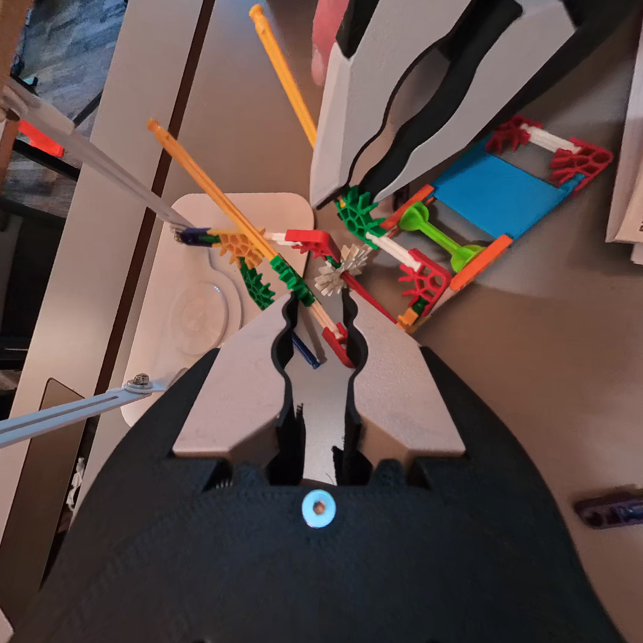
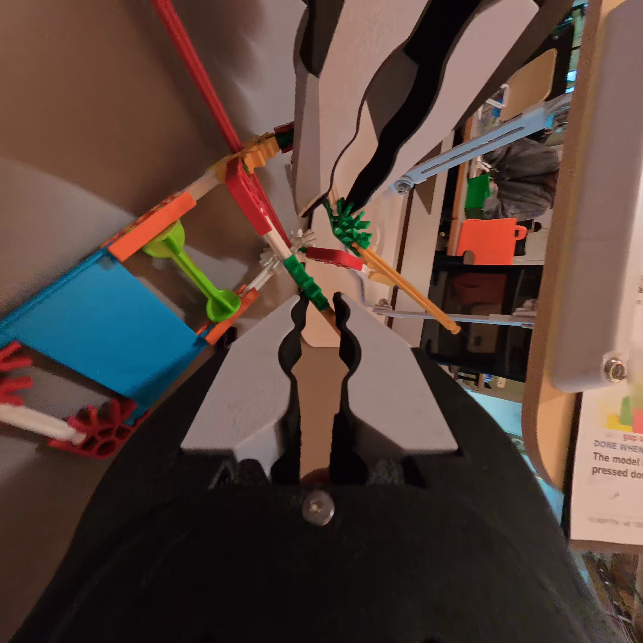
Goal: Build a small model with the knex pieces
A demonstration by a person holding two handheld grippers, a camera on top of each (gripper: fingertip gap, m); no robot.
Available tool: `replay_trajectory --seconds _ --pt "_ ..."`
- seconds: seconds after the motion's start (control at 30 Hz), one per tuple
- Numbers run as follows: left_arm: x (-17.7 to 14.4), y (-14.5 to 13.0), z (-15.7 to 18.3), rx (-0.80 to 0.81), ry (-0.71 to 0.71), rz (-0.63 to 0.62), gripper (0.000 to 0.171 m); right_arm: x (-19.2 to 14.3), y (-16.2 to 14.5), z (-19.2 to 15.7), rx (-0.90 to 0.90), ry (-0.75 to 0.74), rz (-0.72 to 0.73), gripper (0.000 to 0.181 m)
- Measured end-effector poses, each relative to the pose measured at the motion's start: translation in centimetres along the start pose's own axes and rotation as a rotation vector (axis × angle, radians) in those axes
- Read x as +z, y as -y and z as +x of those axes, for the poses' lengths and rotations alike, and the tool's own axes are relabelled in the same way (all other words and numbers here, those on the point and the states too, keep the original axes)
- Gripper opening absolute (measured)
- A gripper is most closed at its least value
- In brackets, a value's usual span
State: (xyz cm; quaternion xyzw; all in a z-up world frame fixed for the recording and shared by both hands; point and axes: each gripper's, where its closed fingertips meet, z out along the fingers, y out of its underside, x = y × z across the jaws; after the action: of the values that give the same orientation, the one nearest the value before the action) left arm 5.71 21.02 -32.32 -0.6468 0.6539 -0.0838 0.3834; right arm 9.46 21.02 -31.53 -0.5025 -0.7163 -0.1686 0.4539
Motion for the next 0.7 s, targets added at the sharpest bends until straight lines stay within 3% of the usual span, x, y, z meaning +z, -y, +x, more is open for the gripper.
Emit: replay_trajectory --seconds 0.33,0.7 --pt "-0.8 0.1 0.0 -0.068 -0.043 0.007 0.028 -0.3 0.0 0.2 0.06 0.022 0.039 0.018" --pt "-0.8 -0.9 1.2 -0.079 -0.108 -0.069 0.032 -2.7 0.6 1.5 0.205 0.096 0.129 0.026"
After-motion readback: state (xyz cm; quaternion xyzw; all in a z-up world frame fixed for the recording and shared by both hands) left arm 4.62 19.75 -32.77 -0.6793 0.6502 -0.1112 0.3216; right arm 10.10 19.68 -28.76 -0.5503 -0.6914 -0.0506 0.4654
